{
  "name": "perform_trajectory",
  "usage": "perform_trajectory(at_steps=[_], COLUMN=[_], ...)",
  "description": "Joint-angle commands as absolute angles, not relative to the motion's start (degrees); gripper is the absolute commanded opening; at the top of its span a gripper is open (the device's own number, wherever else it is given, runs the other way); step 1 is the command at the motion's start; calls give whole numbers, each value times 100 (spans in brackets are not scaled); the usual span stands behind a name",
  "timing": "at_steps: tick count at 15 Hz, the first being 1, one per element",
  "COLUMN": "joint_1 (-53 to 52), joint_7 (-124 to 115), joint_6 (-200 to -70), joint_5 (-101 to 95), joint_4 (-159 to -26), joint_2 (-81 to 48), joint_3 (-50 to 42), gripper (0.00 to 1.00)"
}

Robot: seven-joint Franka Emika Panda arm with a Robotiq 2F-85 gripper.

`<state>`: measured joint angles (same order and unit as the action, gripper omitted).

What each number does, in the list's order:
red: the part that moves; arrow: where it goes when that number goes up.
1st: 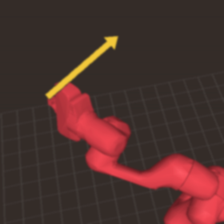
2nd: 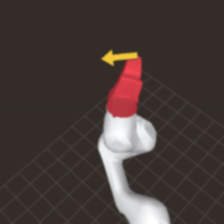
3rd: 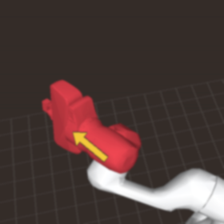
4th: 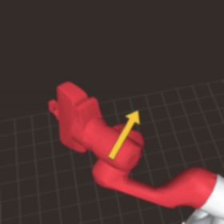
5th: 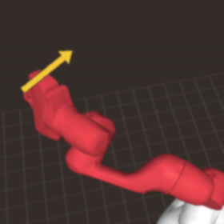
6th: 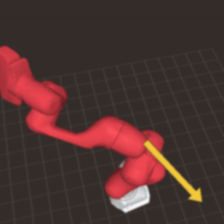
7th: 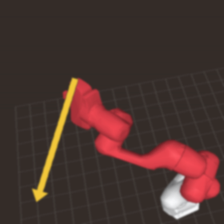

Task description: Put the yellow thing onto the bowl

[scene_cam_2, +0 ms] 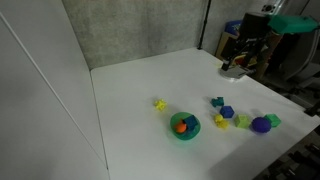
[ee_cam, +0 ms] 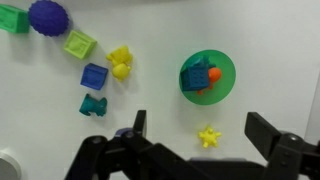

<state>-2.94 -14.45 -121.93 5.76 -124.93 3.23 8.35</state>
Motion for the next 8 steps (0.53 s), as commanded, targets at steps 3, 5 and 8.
perform_trajectory(at_steps=[3,5,8], joint_1=[-512,-590,-648], joint_7=[-1259,-1313,-1314], joint_6=[-12802,-12902,-12944], joint_5=[668,637,675], joint_4=[-11482,-11172,-11316], joint_2=[-985,-1338,-1296], joint_3=[770,760,737], gripper=[100,100,100])
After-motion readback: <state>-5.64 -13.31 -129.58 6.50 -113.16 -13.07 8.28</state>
